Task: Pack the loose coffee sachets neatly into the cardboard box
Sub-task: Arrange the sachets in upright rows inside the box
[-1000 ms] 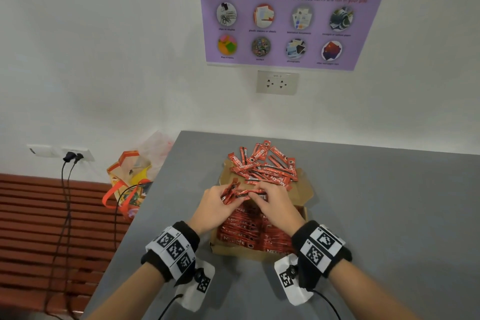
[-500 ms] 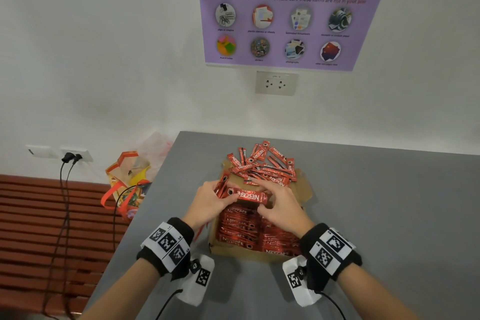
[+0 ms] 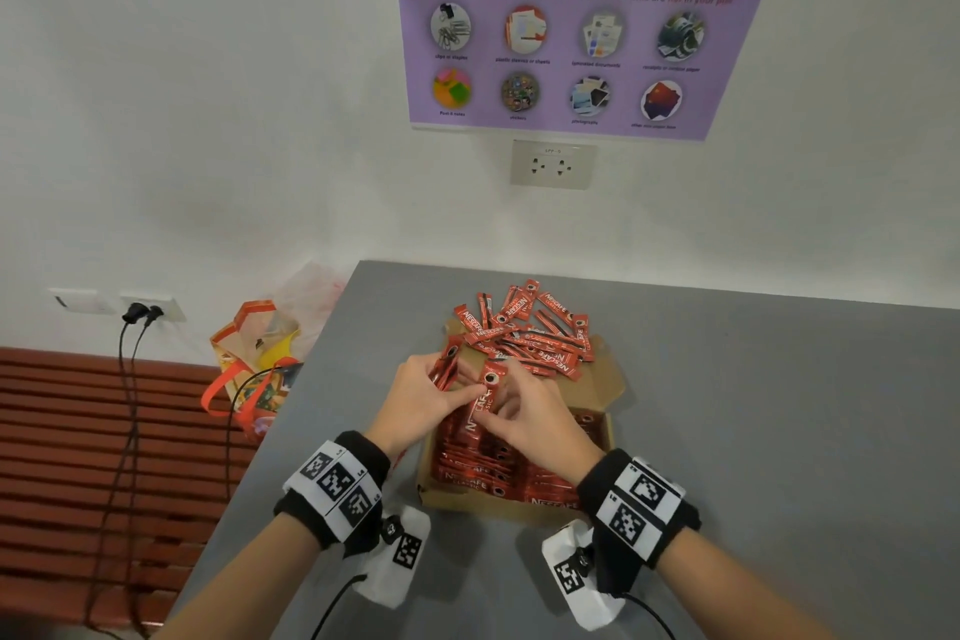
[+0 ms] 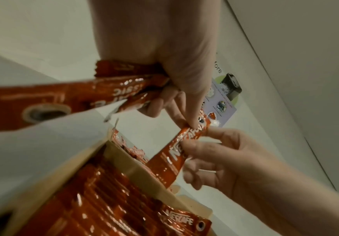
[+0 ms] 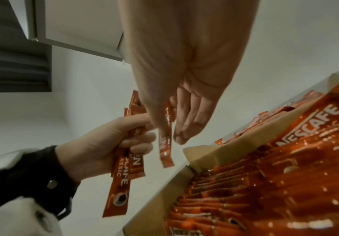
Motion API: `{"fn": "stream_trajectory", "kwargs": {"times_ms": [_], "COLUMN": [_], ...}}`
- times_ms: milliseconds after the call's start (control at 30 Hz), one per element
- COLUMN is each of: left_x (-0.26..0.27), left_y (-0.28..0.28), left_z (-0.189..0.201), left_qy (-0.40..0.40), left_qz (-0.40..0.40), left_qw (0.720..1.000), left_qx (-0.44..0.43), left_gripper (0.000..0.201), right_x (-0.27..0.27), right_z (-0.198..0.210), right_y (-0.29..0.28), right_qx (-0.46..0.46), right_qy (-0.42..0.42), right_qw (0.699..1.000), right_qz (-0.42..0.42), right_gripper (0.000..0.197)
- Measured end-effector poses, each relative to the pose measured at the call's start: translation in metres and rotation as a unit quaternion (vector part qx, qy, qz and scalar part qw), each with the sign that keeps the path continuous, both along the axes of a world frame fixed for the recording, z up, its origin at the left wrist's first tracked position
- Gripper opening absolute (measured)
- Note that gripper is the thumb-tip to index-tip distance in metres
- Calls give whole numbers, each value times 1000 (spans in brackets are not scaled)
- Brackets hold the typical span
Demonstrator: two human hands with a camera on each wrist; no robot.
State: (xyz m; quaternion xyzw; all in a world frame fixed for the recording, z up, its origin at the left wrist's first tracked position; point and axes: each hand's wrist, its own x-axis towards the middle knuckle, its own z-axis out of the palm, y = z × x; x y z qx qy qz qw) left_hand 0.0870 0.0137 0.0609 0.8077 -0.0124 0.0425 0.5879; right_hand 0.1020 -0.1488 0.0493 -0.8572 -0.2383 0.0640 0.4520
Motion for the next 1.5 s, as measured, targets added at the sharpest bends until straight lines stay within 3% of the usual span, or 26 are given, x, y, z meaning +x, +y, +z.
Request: {"fn": "stream_trajectory", "kwargs": {"times_ms": [67, 167, 233, 300, 367, 433, 500, 600, 833, 1033, 1367, 1500], "left_x": [2, 2, 1, 1, 5, 7, 9, 9, 7, 9, 12, 13], "left_y": [3, 8, 7, 7, 8, 9, 8, 4, 1, 3, 7, 11], "left_z": [2, 1, -1, -3, -7, -15, -22, -23, -23, -27, -31, -23], "left_qy": [7, 47, 59, 48, 39, 53, 104, 142, 150, 165, 118, 85], "left_qz": [-34, -90, -112, -78, 11, 53, 38, 17, 10, -4, -11, 22], "left_qw": [999, 994, 990, 993, 991, 974, 955, 950, 956, 955, 954, 954], "left_qx": [31, 51, 58, 71, 131, 214, 275, 278, 250, 247, 276, 286], "left_gripper": [10, 12, 14, 15, 15, 31, 58, 71, 68, 69, 42, 32], "right_x": [1, 2, -1, -7, -14, -20, -25, -27, -12, -8, -5, 2], "right_z": [5, 8, 4, 0, -5, -10, -13, -14, -8, -11, -13, -4], "right_y": [-2, -7, -11, -14, -15, -14, -10, -4, 11, 26, 22, 13], "right_qx": [23, 10, -17, -37, -80, -127, -157, -217, -325, -355, -329, -254], "right_qy": [-10, -23, 19, 71, 73, 50, 33, 9, -20, -52, -33, 5], "right_qw": [1000, 1000, 1000, 996, 993, 990, 986, 975, 940, 923, 931, 963], "right_qz": [-19, 0, 16, 26, 35, 37, 33, 43, 102, 139, 154, 92], "right_gripper": [38, 22, 20, 22, 16, 8, 6, 6, 9, 26, 32, 33]}}
